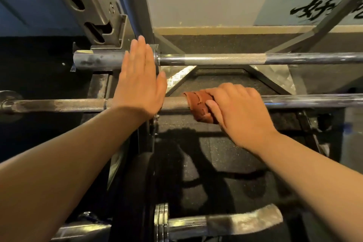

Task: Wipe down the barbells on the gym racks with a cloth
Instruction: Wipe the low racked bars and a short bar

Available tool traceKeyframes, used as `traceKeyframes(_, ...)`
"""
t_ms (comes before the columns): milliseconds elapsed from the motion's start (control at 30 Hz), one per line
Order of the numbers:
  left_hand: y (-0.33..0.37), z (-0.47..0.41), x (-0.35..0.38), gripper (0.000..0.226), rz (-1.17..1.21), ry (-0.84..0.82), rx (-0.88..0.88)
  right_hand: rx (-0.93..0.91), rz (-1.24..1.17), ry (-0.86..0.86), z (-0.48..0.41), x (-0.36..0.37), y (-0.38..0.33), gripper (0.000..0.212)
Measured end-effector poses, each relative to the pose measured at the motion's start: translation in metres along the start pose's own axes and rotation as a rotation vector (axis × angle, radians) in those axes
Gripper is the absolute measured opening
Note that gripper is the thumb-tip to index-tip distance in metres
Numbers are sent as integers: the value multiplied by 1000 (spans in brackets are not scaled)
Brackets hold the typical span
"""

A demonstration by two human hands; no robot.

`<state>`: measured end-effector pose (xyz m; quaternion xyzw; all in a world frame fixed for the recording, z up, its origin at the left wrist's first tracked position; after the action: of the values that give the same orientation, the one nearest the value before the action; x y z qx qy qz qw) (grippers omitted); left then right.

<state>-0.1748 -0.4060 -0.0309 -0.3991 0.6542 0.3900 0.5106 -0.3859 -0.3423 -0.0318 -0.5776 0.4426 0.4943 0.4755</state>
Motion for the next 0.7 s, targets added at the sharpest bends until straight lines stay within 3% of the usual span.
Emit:
traceKeyframes(133,10,0,-1,71,-18,-10,67,339,-45,152,20,-10,46,41)
traceKeyframes(233,36,-8,8,73,-62,-81,131,562,-69,172,11,-3,18,39)
traceKeyframes(367,58,-21,20,73,-56,-128,248,160,61,1,2,13,-39,44)
traceKeyframes(500,52,-16,18,67,92,-142,298,8,-5,49,9,0,10,44)
traceKeyframes(567,55,-15,18,66,96,-125,300,85,-19,108,20,-6,48,42)
traceKeyframes(700,56,-15,21,66,61,-145,290,473,-135,255,31,-6,65,36)
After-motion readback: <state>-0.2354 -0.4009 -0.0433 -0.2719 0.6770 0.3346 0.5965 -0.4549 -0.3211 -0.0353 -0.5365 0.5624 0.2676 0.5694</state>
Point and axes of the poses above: each hand's wrist, its own z-axis away from the middle knuckle, its own x-axis out of the palm, y = z × x, the point moved 6 cm from there along -z, towards the middle knuckle, and after that the axes turned 8 degrees about x, right-handed, at the moved point
